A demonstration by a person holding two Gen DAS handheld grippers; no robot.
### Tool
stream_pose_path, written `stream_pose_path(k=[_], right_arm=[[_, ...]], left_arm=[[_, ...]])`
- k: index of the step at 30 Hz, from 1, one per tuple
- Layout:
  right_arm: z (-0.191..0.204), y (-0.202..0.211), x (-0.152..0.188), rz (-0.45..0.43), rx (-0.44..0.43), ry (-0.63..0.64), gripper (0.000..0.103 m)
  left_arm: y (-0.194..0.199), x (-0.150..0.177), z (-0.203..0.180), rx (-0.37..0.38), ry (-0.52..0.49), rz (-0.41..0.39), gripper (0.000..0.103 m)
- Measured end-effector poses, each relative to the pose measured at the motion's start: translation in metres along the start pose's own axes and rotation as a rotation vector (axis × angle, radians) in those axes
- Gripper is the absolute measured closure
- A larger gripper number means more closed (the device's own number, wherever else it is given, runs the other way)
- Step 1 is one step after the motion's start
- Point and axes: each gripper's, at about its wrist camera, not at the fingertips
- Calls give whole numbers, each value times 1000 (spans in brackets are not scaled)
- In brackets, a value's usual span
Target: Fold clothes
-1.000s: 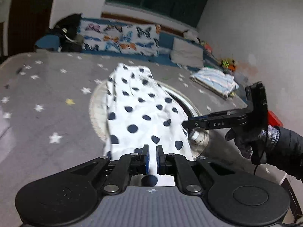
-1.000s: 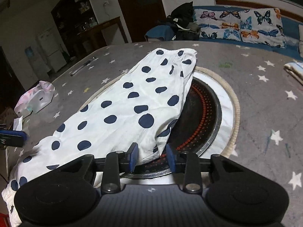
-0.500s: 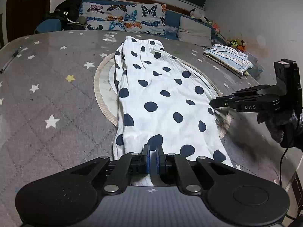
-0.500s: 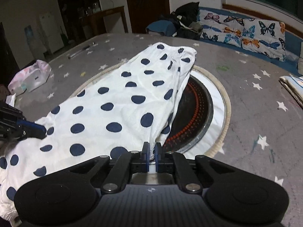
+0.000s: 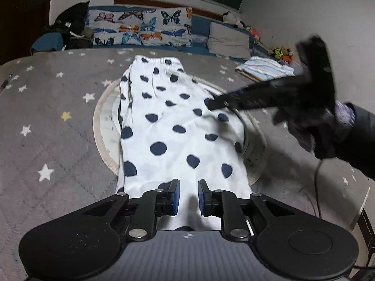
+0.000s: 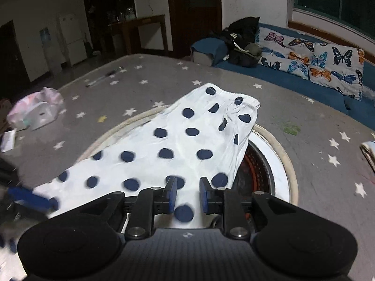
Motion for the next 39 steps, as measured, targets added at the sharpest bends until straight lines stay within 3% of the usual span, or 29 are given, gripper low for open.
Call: stream_pose_path(k=[15, 24, 32, 39], right_arm=[[-33, -82, -68, 21, 73, -37, 83], [-32, -94, -96, 8, 110, -24, 82], [16, -60, -74, 33, -29, 129, 74], [60, -80, -67, 76, -84, 221, 74]], left_arm=[[-9, 6, 16, 39, 37, 16, 80], [-8, 9, 18, 57, 52, 7, 80], [-7, 10, 18, 60, 53, 0, 77], [-7, 10, 18, 61, 56, -3, 75]])
Point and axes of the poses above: each gripper's, at about its wrist camera, not at the fingertips, and y roughly against the way its jaws point, z to its left, x to its underside, and after that the axes turned 8 degrees about z, right-handed
